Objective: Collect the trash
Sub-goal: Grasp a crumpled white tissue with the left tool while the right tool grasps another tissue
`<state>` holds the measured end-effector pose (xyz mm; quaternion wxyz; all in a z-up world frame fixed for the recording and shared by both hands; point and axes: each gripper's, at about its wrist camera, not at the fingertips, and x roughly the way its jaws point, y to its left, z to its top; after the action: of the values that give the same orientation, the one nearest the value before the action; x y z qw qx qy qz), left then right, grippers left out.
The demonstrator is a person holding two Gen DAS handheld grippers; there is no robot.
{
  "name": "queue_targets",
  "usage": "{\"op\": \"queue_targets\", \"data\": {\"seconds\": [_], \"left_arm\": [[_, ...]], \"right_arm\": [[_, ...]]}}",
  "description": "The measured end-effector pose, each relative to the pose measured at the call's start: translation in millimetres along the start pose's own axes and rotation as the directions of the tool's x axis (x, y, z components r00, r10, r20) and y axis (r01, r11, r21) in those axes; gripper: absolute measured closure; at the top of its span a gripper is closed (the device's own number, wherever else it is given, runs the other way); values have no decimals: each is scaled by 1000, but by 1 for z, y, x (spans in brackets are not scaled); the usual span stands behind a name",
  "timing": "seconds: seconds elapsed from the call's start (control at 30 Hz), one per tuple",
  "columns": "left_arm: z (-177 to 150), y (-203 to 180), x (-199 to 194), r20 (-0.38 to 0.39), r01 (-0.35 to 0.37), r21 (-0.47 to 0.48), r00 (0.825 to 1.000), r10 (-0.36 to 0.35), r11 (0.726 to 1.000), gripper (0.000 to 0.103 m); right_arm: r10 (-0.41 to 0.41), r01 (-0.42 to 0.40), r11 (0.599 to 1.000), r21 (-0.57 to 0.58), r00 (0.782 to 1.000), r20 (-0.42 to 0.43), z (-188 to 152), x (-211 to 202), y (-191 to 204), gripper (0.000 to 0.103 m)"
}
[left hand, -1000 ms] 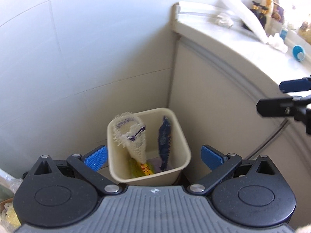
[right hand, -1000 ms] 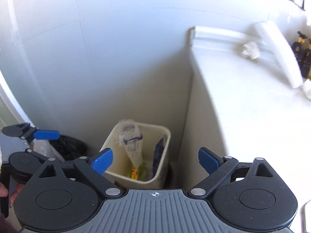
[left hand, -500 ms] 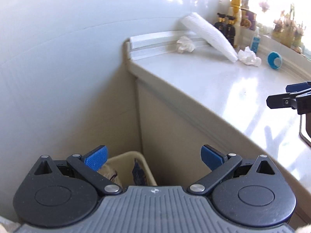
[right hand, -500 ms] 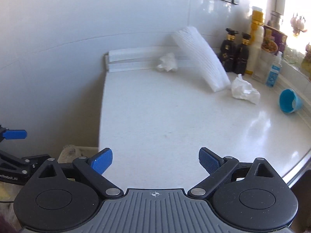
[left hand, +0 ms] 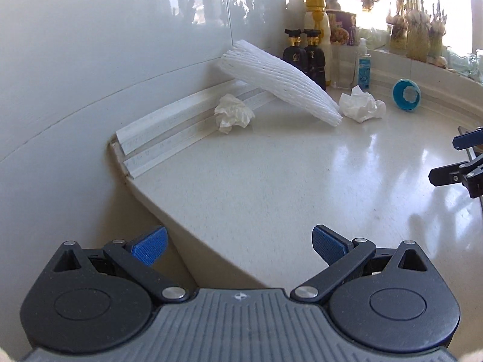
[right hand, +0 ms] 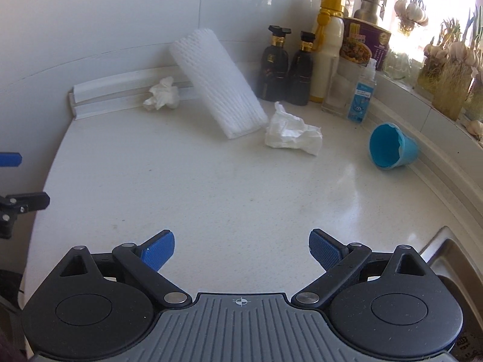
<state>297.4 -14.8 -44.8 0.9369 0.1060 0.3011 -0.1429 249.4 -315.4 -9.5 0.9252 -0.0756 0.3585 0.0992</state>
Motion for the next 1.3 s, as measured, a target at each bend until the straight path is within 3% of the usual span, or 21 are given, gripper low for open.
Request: {"op": "queue_targets", "data": {"seconds": [0.3,0.57,0.7,0.97,1.17,1.23,1.3], "left_arm": [[47,2,51,-16,53,71,999,-52,996,1],[75,5,90,11,30,109,999,-31,994,4],[86,10,107,-1,15,110,1000,-15,994,16],[99,17,130,16,40,26,999,-40,999,36],[103,22,141,3,52,-42,999,-52,998,55],[103,24,143,-1,59,-67,998,-59,996,67],[103,25,145,-3,66,-91,998,-67,994,77]], "right_arm": [[-50,52,998,23,998,-49,22,50,-28,6],[-44,44,990,131,999,0,48,81,-51,6],[-33,27,984,179,999,34,57,91,-61,6],[-39,11,965,261,994,101,70,108,-74,8],[-53,14,957,288,990,128,70,115,-79,18],[-55,16,957,289,990,130,70,117,-79,23],[-44,2,957,290,990,137,69,119,-79,35]]}}
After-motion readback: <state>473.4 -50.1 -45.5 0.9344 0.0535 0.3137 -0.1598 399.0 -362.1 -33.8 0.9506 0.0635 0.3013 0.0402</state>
